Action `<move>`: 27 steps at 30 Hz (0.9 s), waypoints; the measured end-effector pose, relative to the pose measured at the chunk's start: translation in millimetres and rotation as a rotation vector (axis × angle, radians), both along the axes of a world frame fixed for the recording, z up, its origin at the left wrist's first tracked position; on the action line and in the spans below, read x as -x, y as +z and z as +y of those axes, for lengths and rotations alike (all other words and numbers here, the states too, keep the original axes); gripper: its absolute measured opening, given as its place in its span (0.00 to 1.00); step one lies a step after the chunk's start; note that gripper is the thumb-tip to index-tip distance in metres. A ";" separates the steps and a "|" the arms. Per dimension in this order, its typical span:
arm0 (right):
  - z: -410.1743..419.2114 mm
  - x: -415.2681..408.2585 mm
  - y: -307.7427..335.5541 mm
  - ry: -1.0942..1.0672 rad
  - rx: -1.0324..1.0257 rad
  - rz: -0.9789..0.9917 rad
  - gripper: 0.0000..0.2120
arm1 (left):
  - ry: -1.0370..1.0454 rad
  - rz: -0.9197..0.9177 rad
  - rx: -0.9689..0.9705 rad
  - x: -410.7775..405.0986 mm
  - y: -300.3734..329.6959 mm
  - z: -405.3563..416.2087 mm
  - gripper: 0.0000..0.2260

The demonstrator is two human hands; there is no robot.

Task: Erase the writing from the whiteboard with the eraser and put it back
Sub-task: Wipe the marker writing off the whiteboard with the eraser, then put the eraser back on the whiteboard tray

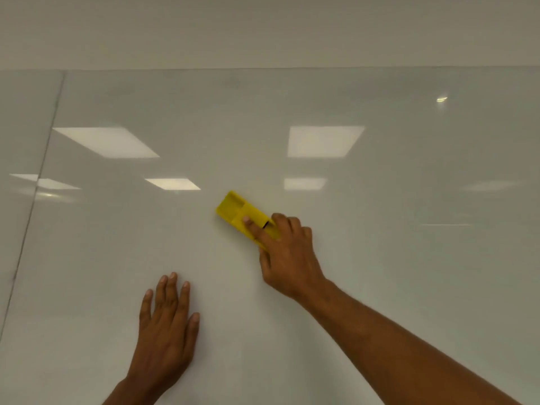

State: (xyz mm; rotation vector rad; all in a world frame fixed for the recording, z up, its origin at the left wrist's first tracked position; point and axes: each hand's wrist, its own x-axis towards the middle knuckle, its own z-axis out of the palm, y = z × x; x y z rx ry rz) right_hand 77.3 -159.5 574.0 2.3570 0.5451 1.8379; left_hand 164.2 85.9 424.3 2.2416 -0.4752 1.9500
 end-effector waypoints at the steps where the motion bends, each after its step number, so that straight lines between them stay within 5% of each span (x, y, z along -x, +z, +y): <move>1: 5.4 -1.8 -13.9 0.010 0.041 0.020 0.36 | -0.013 0.012 0.003 0.6 -3.2 3.1 0.28; 11: -18.5 1.5 -162.2 -0.060 0.270 0.234 0.44 | -0.141 0.168 -0.038 26.6 -62.2 -0.2 0.27; 27: -48.5 46.3 -402.1 0.029 -0.042 0.529 0.41 | -0.458 0.663 0.075 110.2 -284.0 -65.8 0.24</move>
